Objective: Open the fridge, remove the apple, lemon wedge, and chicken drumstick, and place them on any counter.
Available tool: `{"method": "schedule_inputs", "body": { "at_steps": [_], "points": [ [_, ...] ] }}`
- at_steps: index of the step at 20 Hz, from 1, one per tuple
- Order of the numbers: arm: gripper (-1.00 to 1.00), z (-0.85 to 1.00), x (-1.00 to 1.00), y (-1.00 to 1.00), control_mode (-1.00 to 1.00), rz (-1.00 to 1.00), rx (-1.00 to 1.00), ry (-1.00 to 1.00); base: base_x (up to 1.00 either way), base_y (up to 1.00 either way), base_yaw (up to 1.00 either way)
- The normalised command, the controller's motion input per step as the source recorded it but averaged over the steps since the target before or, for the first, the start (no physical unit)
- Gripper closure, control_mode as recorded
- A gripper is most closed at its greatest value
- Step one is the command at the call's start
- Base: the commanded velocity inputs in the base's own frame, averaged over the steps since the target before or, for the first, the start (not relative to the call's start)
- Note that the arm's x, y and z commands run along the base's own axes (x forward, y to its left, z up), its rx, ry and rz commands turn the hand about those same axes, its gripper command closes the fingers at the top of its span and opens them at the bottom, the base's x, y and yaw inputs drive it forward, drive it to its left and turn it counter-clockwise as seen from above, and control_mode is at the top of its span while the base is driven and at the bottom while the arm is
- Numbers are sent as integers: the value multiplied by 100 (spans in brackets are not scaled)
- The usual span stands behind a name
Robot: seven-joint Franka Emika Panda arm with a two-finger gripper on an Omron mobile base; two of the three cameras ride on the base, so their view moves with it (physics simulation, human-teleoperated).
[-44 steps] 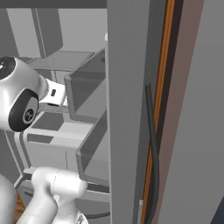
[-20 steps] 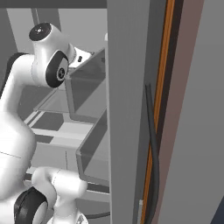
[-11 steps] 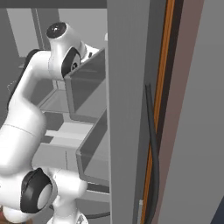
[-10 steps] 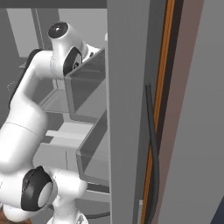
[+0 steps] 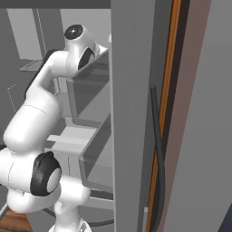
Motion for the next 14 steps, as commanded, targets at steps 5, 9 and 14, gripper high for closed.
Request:
{"method": "schedule_inputs", "body": {
  "at_steps": [5,9,14],
  "points": [
    [-100,-7,48,0,-100,4,0,0,0,0,0],
    [-100,-8,48,0,-100,5,0,0,0,0,0],
    [-100,-6,38,0,-100,5,0,0,0,0,0]
  ]
}}
